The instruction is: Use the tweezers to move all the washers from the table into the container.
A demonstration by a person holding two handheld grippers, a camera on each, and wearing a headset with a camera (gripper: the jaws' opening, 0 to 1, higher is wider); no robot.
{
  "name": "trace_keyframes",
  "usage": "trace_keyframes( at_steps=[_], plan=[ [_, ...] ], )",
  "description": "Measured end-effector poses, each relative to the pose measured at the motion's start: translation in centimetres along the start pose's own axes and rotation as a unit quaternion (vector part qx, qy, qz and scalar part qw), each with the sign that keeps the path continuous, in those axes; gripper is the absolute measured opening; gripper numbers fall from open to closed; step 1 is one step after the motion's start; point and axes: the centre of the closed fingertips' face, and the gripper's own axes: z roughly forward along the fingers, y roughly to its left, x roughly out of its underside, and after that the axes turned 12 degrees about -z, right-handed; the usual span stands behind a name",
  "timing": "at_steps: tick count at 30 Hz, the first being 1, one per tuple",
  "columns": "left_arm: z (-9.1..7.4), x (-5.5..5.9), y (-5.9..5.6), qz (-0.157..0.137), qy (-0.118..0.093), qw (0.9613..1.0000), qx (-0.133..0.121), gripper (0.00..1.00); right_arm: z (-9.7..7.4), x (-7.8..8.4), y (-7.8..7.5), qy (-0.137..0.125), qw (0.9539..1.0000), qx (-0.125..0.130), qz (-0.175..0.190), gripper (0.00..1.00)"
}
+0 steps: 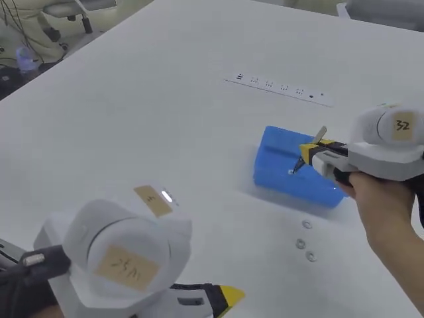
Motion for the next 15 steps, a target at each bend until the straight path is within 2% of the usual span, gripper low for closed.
trace_keyframes(
  at_steps=[8,15],
  plan=[
    [0.03,0.04,0.2,-0.001,0.001,1.0,-0.003,0.93,0.39,0.71,0.23,0.01,0.9999,-0.004,0.001,0.01],
    [-0.03,0.19,0.17,0.001,0.003,1.0,-0.002,0.93,0.83,0.71,0.46,0.008,1.0,-0.004,0.001,0.01]
  ],
)
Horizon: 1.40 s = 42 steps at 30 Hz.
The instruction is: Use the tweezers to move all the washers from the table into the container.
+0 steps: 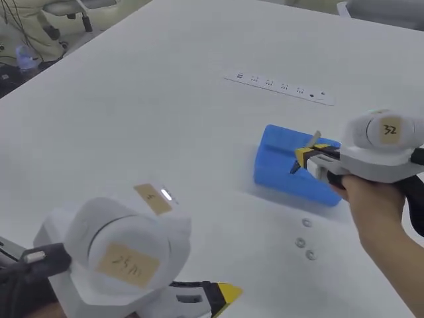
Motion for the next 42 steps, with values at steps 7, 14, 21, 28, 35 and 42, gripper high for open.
trace_keyframes(
  at_steps=[7,14,21,28,35,42],
  plan=[
    [-0.1,-0.2,0.4,-0.003,-0.005,1.0,-0.006,0.93,0.5,0.8,0.0,0.006,1.0,0.001,0.002,0.01],
    [0.0,-0.5,0.2,0.005,-0.002,1.0,-0.006,0.93,0.6,2.0,0.2,0.016,0.9999,-0.001,0.003,0.02],
    [-0.1,-1.2,0.3,0.007,-0.009,0.9999,-0.008,0.93,0.6,2.0,0.1,0.005,1.0,0.002,0.0,0.02],
    [-0.5,-1.2,0.4,0.009,-0.013,0.9998,-0.011,0.93,0.6,1.9,0.1,0.007,1.0,0.004,0.003,0.02],
    [-0.8,-1.3,0.4,0.011,-0.017,0.9997,-0.015,0.93,0.3,1.7,-0.3,0.003,0.9998,0.007,0.02,0.03],
    [-0.8,-1.4,0.3,0.01,-0.02,0.9996,-0.015,0.92,-0.6,0.3,-0.9,-0.012,0.9997,0.012,0.016,0.03]
  ],
)
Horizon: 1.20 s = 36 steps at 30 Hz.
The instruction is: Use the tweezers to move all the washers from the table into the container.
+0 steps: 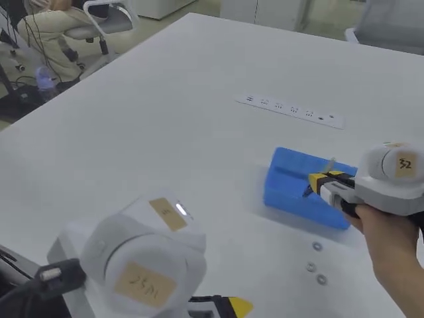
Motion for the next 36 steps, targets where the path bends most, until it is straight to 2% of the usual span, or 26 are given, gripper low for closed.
trace_keyframes(
  at_steps=[5,11,13,17,18,22,27,36],
  plan=[
    [0.0,-0.1,-0.2,-0.003,-0.002,1.0,0.003,0.92,-1.8,-1.7,0.0,-0.026,0.9996,0.002,0.004,0.03],
    [0.2,0.1,-0.4,-0.001,0.0,1.0,0.006,0.92,-4.0,-2.7,0.8,-0.048,0.9988,-0.008,0.008,0.03],
    [0.2,-0.1,-0.4,-0.004,-0.005,1.0,0.004,0.92,-4.5,-2.4,1.0,-0.047,0.9988,-0.007,0.004,0.03],
    [0.0,-1.3,-0.3,-0.012,-0.038,0.9992,-0.001,0.91,-5.1,-1.5,1.6,-0.044,0.9988,-0.017,0.013,0.03],
    [-0.1,-1.5,-0.4,-0.015,-0.04,0.9991,0.001,0.91,-5.3,-1.3,1.8,-0.043,0.9988,-0.019,0.014,0.03],
    [0.0,-1.6,-0.5,-0.017,-0.04,0.999,0.003,0.93,-6.0,-0.5,2.6,-0.042,0.9984,-0.027,0.026,0.03],
    [0.3,-1.4,-0.7,-0.015,-0.035,0.9993,0.006,0.94,-6.6,1.4,3.9,-0.025,0.9986,-0.035,0.029,0.03],
    [0.3,-1.1,-0.6,-0.013,-0.028,0.9995,0.005,0.93,-7.2,3.5,4.6,-0.003,0.9986,-0.041,0.034,0.03]
  ],
)
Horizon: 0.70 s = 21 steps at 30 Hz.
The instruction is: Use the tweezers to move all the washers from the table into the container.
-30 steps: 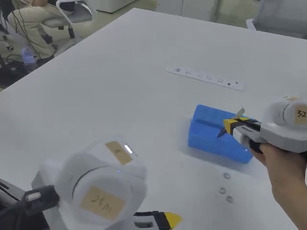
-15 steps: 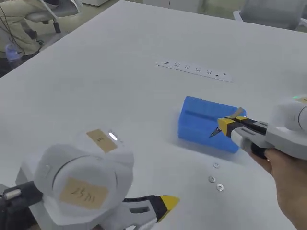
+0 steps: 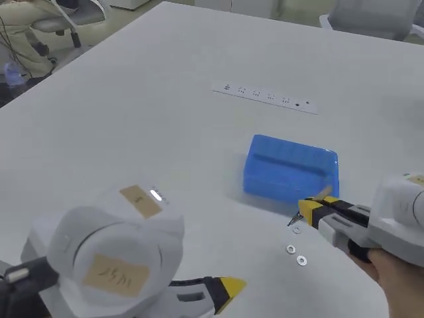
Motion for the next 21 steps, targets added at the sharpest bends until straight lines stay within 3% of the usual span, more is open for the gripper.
trace_keyframes(
  at_steps=[9,21],
  plan=[
    [0.0,-0.2,0.1,0.001,-0.002,1.0,0.0,0.93,-0.3,1.9,0.4,0.02,0.9998,0.002,-0.003,0.03],
    [0.2,0.1,-0.2,0.003,0.003,1.0,0.004,0.92,-0.3,3.0,0.3,0.029,0.9995,0.004,-0.006,0.03]
  ],
)
